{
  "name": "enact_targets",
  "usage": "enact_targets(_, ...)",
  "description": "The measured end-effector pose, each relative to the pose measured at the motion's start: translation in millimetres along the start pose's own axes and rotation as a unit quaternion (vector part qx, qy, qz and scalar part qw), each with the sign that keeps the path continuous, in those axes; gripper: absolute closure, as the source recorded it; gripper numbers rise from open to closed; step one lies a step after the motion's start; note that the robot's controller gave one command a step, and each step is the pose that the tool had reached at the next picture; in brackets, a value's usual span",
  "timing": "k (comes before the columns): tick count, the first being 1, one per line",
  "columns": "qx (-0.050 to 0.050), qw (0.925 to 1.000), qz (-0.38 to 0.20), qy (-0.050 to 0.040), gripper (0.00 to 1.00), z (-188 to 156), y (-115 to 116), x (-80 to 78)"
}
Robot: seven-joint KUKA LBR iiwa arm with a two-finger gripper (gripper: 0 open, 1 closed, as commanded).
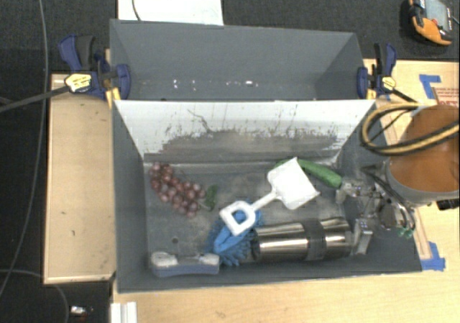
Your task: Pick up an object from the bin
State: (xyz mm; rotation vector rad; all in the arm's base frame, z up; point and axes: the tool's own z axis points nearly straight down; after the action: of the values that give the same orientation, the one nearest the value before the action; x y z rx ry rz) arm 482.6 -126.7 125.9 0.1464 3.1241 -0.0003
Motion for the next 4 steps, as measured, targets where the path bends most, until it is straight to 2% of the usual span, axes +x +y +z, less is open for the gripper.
enact_targets(1, 0.004, 0.9999, 0.003, 0.0097, 0.00, 37.8, 39.3, 3.1)
enact_targets(2, 0.001, 0.9995, 0.031, -0.0098, 0.00, 47.6, 0.8, -4.7)
enact_targets(3, 0.004, 0.9995, 0.030, -0.0103, 0.00, 50.8, 27.5, -5.1)
enact_targets(4, 0.002, 0.9996, 0.028, -0.0084, 0.00, 49.2, 22.1, -0.5)
